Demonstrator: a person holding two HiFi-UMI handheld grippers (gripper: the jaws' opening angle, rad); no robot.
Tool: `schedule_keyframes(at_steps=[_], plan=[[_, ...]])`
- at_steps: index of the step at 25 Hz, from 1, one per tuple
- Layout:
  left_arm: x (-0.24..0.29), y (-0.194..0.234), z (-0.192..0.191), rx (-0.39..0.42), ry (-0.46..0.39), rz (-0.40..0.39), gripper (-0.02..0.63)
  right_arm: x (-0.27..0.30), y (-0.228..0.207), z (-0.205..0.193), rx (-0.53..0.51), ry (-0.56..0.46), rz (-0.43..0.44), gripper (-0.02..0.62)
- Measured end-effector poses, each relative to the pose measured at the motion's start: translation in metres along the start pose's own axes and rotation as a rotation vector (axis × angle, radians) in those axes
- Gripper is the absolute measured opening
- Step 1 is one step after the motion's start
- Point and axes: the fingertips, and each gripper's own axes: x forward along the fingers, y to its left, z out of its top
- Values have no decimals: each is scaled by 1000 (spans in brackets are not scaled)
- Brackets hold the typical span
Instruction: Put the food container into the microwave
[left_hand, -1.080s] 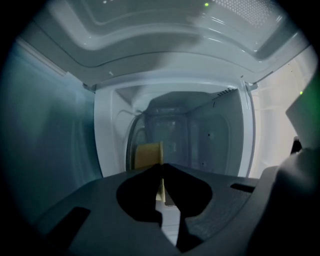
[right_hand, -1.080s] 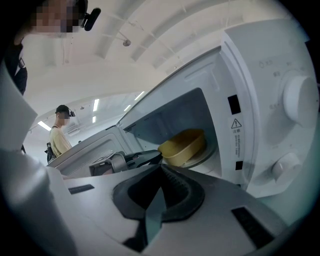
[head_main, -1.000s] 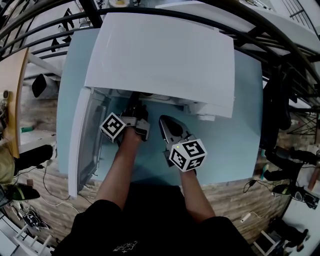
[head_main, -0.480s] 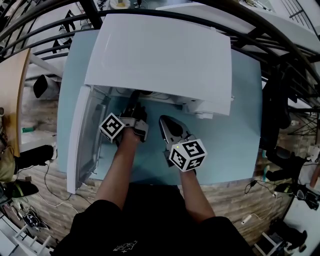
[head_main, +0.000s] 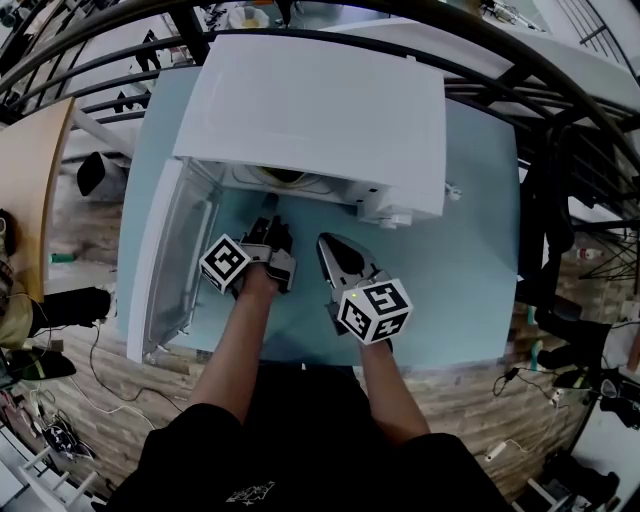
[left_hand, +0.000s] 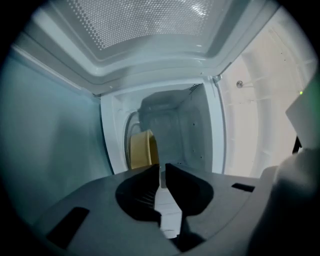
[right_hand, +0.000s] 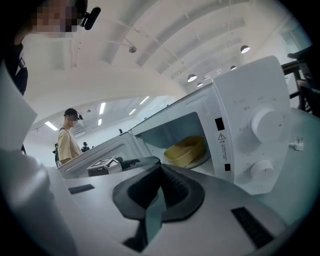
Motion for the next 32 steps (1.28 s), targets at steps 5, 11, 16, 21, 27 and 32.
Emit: schedule_keyframes(at_steps=[5, 11, 16, 21, 27, 32], plan=[[-22, -14, -13, 43, -5, 7, 20, -21, 10, 4, -17, -17, 28, 6], [-52, -34, -29, 88, -18, 6, 8, -47, 25, 4, -24, -30, 69, 6], [-82, -49, -42, 120, -21, 2, 8, -73, 36, 5, -43, -49, 94, 6], [-118, -62, -57, 167, -20, 10, 8, -103, 46, 2, -75, -61, 108, 6], [-151, -97, -80, 233, 19, -29, 8, -139, 57, 0, -106, -72, 127, 6], [-178, -117, -88, 390, 48, -16, 8, -159, 70, 1, -133, -93, 158, 6]])
